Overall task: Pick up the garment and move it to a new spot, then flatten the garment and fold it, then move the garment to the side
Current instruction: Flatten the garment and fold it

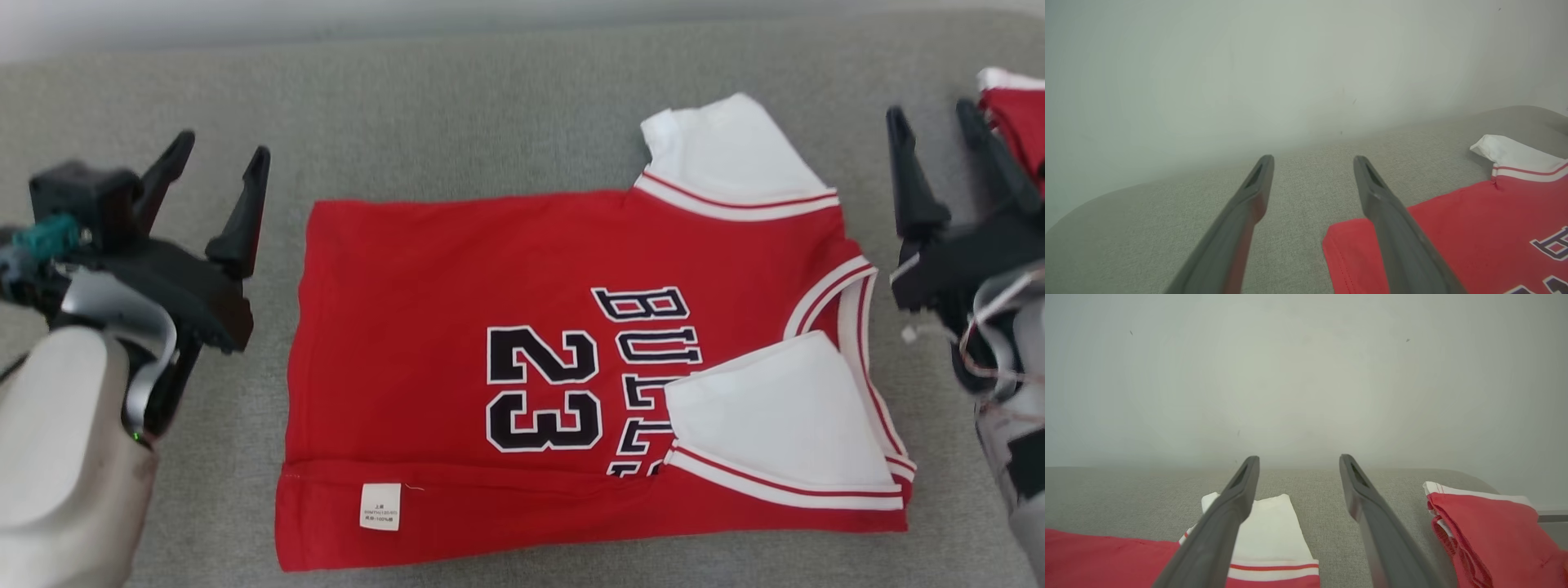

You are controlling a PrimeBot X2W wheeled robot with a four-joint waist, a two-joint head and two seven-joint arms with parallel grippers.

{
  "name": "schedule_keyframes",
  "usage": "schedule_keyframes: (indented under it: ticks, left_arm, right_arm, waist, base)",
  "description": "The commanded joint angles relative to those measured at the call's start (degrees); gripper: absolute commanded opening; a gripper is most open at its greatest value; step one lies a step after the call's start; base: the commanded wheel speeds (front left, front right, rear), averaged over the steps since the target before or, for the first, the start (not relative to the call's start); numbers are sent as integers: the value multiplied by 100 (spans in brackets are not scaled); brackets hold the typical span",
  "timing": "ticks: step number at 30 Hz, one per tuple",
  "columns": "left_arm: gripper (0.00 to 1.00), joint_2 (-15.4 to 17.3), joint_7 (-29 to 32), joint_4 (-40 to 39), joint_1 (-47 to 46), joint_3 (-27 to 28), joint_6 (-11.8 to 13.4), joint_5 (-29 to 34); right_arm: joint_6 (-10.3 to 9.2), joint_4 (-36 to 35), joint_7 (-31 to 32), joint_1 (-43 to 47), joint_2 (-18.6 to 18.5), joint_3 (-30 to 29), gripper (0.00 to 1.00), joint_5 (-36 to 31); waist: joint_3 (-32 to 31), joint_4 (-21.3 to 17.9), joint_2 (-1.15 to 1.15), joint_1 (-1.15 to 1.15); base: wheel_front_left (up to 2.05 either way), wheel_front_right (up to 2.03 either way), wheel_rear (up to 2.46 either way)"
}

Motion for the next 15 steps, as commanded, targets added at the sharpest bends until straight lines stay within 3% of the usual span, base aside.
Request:
schedule_keyframes:
  ticks: [1, 8, 15]
  left_arm:
    - [100, 80, 62, 65, -187, -129, 11, -58]
    - [100, 250, 834, 559, -918, -946, 11, -722]
    - [100, 221, 1316, 809, -1263, -1473, 10, -1307]
  right_arm:
    - [1, 107, 44, -178, -53, 83, 100, 47]
    - [1, 972, 207, -1273, -259, 703, 100, 184]
    - [1, 1839, 391, -2084, -192, 1241, 100, 423]
  waist:
    - [515, 29, -1, -2]
    - [860, 135, -1, -2]
    - [1090, 264, -1, -2]
  base:
    - [0, 0, 0]
    - [0, 0, 0]
    - [0, 0, 0]
